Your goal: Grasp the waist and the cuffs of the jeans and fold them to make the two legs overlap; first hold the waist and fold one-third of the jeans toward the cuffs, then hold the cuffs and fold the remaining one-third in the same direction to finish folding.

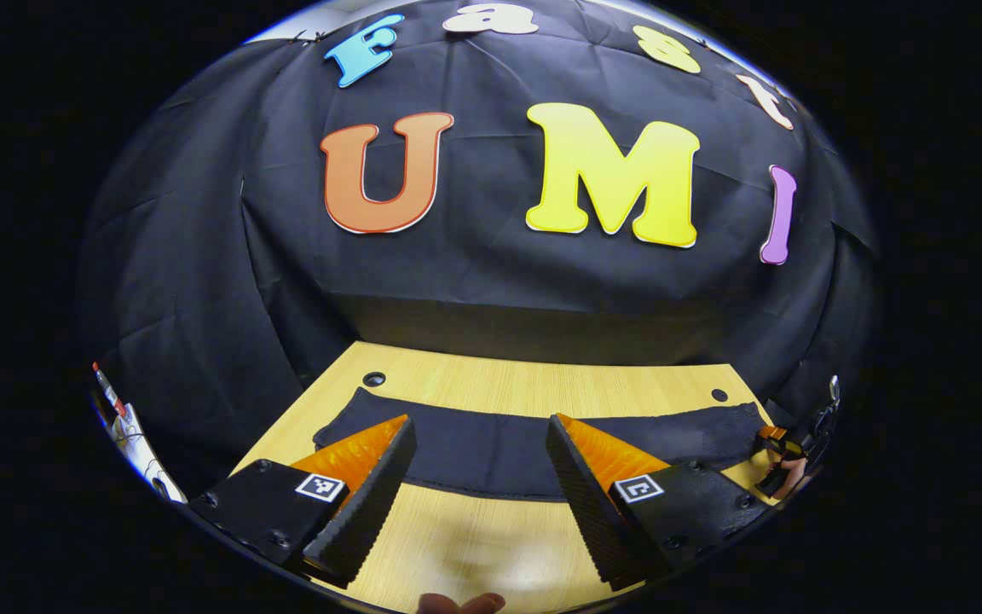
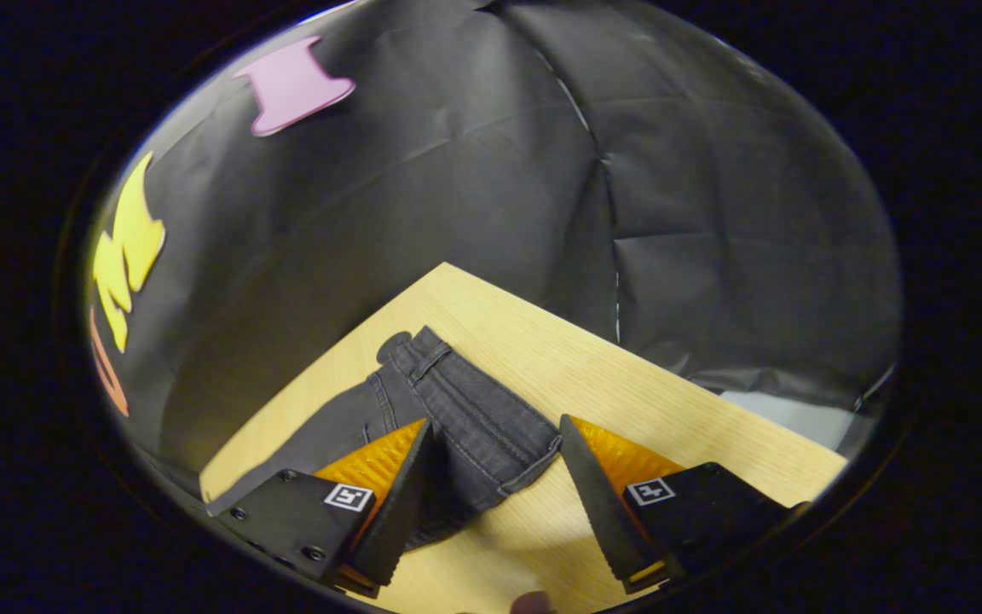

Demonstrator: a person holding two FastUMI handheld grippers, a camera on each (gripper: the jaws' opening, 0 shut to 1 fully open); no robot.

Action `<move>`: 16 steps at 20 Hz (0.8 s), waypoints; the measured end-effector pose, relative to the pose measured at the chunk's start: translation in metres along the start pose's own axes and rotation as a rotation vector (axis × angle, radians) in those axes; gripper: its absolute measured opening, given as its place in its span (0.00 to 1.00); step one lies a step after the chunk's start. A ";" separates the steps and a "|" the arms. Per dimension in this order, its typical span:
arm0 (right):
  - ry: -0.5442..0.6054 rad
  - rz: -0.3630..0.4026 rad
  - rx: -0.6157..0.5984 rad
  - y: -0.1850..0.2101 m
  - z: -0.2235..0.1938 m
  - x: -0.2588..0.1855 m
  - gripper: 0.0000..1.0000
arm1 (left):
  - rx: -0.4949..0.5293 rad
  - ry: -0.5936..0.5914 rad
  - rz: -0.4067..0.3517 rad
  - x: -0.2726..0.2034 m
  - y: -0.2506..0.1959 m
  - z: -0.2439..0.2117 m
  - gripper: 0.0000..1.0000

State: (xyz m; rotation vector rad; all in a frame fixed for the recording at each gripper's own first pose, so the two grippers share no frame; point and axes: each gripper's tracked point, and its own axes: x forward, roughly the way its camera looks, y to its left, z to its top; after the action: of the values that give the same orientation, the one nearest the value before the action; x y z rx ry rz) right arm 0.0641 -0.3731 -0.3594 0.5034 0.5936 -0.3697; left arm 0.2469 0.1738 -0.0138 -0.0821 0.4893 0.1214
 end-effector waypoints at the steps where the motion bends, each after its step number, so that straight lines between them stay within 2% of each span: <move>1: 0.009 -0.007 -0.056 -0.001 -0.001 -0.001 0.82 | -0.003 0.006 0.002 0.001 0.002 -0.002 0.99; 2: 0.013 0.005 -0.081 0.004 0.002 -0.003 0.86 | -0.010 0.008 0.004 0.002 0.004 -0.002 0.99; 6: 0.049 0.057 -0.056 0.009 -0.001 -0.004 0.46 | -0.041 0.013 0.014 0.004 0.012 -0.003 0.99; 7: 0.065 0.062 -0.079 0.010 0.001 -0.004 0.44 | -0.047 0.015 0.016 0.005 0.014 -0.003 0.99; 10: 0.058 0.054 -0.132 0.016 0.016 -0.016 0.14 | -0.074 0.009 0.019 0.005 0.022 -0.003 0.99; 11: 0.059 0.053 -0.156 0.020 0.020 -0.024 0.01 | -0.082 0.007 0.019 0.005 0.023 -0.004 0.99; 16: 0.005 0.090 -0.220 0.055 0.049 -0.074 0.01 | -0.109 -0.016 0.025 0.001 0.040 -0.007 0.99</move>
State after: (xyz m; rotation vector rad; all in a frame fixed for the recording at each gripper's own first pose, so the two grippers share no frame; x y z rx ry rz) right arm 0.0540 -0.3410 -0.2608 0.3186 0.6061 -0.2145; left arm 0.2391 0.2123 -0.0224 -0.1814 0.4679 0.1731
